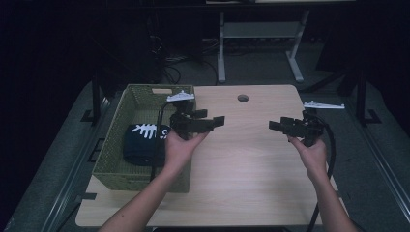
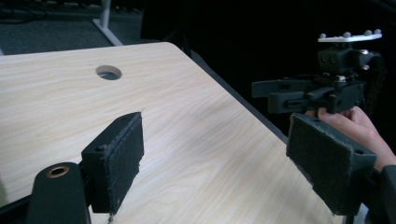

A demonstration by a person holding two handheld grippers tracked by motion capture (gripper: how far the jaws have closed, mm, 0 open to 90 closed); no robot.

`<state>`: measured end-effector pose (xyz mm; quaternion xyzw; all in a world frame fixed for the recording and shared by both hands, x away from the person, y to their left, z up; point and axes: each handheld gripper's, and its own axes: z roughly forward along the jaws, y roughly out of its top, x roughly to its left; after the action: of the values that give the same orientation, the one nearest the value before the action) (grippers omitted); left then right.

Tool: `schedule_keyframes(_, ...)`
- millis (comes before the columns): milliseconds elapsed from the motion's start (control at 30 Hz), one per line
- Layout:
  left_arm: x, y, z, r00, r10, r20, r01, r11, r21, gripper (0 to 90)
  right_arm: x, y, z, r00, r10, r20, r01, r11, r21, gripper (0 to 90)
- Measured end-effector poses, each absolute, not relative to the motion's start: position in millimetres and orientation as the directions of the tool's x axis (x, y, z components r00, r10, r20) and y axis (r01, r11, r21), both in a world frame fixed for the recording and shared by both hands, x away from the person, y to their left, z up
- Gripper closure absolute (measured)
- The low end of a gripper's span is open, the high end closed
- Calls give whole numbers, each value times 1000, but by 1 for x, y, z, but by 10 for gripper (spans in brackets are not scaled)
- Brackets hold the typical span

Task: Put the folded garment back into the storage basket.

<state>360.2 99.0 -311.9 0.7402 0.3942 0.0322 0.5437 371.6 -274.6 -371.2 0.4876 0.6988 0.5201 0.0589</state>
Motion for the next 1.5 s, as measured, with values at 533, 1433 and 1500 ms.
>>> schedule_keyframes(533,348,69,-326,722,572,-389,540,-116,833,184,360,-306,-387,-470,775,423,641,-30,767,243)
schedule_keyframes(1433,290,29,-377,816,478,-326,460,-196,866,186,315,-326,-419,-457,800,388,628,-18,778,224)
schedule_keyframes(1500,284,31,-385,817,468,-337,465,-190,864,186,306,-324,-420,-460,807,370,616,-10,787,216)
